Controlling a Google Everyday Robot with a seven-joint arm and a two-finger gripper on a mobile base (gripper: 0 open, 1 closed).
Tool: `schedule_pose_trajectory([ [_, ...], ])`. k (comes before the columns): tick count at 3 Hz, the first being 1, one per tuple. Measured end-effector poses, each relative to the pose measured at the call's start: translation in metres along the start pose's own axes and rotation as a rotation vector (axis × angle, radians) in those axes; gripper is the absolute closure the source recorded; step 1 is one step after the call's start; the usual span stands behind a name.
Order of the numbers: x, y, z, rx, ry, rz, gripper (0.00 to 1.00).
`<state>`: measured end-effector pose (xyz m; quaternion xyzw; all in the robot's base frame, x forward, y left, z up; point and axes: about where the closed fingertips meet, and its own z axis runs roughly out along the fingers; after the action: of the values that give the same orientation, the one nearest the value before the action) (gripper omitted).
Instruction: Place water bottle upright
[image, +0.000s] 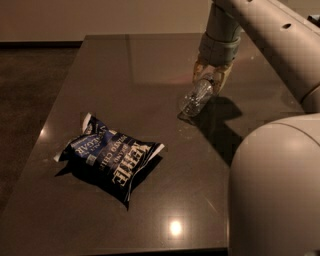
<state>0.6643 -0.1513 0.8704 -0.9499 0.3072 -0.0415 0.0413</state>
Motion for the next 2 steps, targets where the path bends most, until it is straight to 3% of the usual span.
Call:
schedule_pose_trajectory([
  [1, 0.003, 0.002, -0.023, 0.064, 0.076, 0.001, 1.0],
  [2, 0.004, 0.001, -0.054, 0.173, 0.178, -0.02, 1.0],
])
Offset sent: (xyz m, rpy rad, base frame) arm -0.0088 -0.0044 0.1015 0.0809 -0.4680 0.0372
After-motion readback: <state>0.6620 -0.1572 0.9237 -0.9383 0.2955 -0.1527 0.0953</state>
